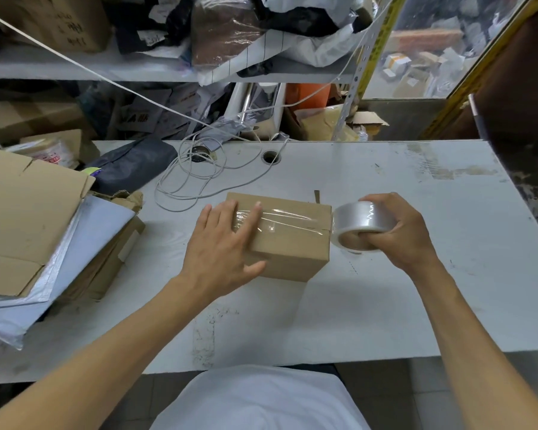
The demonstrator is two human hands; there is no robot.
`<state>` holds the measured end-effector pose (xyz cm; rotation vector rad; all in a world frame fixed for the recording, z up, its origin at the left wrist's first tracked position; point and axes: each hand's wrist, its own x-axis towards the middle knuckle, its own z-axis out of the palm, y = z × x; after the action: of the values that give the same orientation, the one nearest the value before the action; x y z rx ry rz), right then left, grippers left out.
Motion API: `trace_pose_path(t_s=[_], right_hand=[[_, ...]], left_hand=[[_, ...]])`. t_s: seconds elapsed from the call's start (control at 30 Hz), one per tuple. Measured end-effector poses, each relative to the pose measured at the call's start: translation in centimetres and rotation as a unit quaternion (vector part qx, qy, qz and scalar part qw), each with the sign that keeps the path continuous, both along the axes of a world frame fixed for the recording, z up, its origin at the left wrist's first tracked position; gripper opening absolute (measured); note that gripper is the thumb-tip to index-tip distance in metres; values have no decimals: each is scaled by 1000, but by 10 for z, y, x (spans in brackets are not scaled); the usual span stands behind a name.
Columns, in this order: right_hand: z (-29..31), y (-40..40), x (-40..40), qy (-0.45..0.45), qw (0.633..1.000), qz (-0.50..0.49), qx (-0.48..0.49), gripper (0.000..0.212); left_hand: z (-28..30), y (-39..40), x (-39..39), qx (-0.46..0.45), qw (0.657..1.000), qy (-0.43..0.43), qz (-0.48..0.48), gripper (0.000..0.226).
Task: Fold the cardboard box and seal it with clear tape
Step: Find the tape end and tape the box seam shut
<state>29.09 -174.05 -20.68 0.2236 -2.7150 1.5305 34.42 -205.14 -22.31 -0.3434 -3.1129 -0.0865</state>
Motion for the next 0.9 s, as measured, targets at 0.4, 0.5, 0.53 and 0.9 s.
trace_pose_path(t_s=[0.4, 0.5, 0.53, 0.9], right_hand=[[18, 7, 10, 50, 997, 9, 51, 59], [12, 7, 3, 19, 999, 4, 37, 57], [12, 6, 0, 13, 999, 3, 34, 57], [-13, 9, 3, -33, 999, -17, 23, 49]], left_hand=[[-8, 14, -26, 29, 997, -29, -60, 118], [-12, 12, -26, 22, 997, -20, -65, 122], [-13, 12, -27, 20, 997, -18, -67, 123], [-14, 9, -28, 19, 995, -20, -96, 108]])
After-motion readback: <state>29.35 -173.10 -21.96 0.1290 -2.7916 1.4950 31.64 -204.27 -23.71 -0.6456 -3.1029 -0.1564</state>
